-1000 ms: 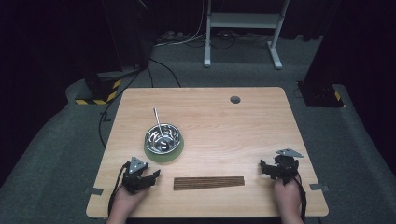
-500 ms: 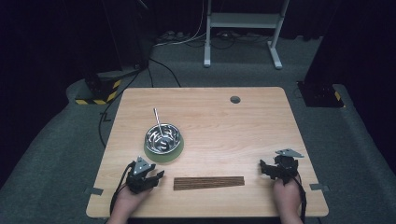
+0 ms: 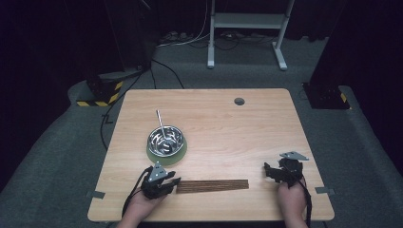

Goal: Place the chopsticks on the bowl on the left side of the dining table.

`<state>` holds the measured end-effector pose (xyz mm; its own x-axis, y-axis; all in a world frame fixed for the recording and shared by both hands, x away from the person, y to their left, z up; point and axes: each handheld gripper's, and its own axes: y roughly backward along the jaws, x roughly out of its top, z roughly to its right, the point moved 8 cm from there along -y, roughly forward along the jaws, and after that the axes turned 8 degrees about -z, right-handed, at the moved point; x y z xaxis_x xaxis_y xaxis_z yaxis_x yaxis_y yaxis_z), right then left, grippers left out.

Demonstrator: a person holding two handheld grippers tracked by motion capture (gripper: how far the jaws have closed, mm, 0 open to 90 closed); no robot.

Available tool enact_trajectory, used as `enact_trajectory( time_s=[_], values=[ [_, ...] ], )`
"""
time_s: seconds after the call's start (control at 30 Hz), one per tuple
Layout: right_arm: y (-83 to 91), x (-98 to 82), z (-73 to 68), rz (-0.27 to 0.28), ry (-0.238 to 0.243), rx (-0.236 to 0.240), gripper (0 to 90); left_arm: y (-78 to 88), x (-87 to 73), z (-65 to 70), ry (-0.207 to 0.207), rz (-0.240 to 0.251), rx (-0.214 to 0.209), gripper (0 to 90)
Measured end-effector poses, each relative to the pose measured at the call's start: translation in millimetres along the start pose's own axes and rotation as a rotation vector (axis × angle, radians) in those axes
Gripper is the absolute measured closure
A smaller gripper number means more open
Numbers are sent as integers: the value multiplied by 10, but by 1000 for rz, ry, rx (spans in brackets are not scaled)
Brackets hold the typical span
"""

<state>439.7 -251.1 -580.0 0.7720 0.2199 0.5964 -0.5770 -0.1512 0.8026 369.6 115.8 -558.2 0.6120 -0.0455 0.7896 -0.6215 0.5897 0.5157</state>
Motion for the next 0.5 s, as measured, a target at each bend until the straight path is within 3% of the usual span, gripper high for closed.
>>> enact_trajectory(
  time_s=[0.2,0.5],
  values=[
    [-11,14,1,21,0,-11,133,-83,6,83,-14,-4,-21,634],
    [-7,9,-11,17,-7,-6,138,-188,-6,68,-14,-16,3,651]
  ],
)
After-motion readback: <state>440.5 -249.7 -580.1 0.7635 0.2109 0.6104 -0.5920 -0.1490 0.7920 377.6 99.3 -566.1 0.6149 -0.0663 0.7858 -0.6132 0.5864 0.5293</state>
